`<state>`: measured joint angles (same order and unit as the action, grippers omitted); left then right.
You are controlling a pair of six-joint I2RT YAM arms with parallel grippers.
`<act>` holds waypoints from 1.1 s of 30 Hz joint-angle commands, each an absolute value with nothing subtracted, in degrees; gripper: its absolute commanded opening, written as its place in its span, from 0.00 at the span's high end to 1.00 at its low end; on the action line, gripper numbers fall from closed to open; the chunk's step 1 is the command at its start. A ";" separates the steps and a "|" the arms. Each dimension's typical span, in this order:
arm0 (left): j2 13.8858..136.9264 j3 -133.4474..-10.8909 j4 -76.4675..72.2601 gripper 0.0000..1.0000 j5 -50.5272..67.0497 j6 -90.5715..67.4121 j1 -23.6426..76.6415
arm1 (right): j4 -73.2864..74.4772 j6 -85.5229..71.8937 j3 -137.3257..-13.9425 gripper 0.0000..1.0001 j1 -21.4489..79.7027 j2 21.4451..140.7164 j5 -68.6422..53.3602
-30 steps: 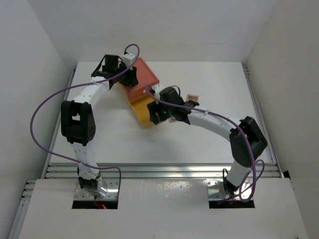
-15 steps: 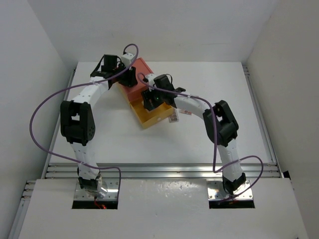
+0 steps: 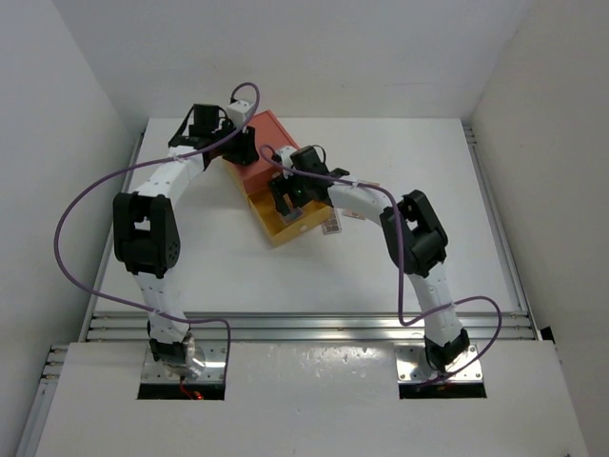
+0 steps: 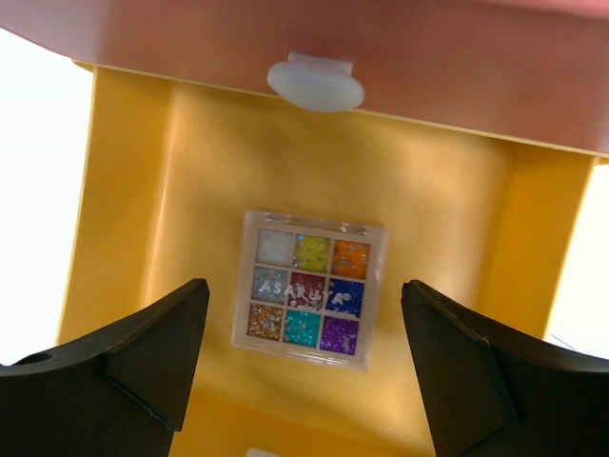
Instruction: Organize the makeup
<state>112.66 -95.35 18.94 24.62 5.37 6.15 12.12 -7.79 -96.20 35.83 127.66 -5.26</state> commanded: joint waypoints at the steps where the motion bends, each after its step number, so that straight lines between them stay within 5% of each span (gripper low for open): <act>1: 114.08 -93.25 26.37 0.53 22.50 5.63 4.66 | 9.15 -8.87 -95.90 0.18 35.42 121.12 -4.05; 9: 114.61 -93.25 26.89 0.53 20.83 7.29 4.66 | 12.11 -15.46 -89.48 0.10 27.88 111.54 9.21; 20: 115.14 -93.25 27.42 0.53 20.30 7.29 4.13 | 29.26 -27.16 -101.06 0.02 16.44 126.98 18.37; 25: 115.14 -93.25 27.42 0.53 20.30 7.29 4.13 | 29.71 -27.68 -101.78 0.02 15.03 130.68 17.49; 33: 115.66 -94.30 27.95 0.53 20.30 7.29 4.13 | 31.63 -30.32 -102.48 0.16 14.07 134.29 17.49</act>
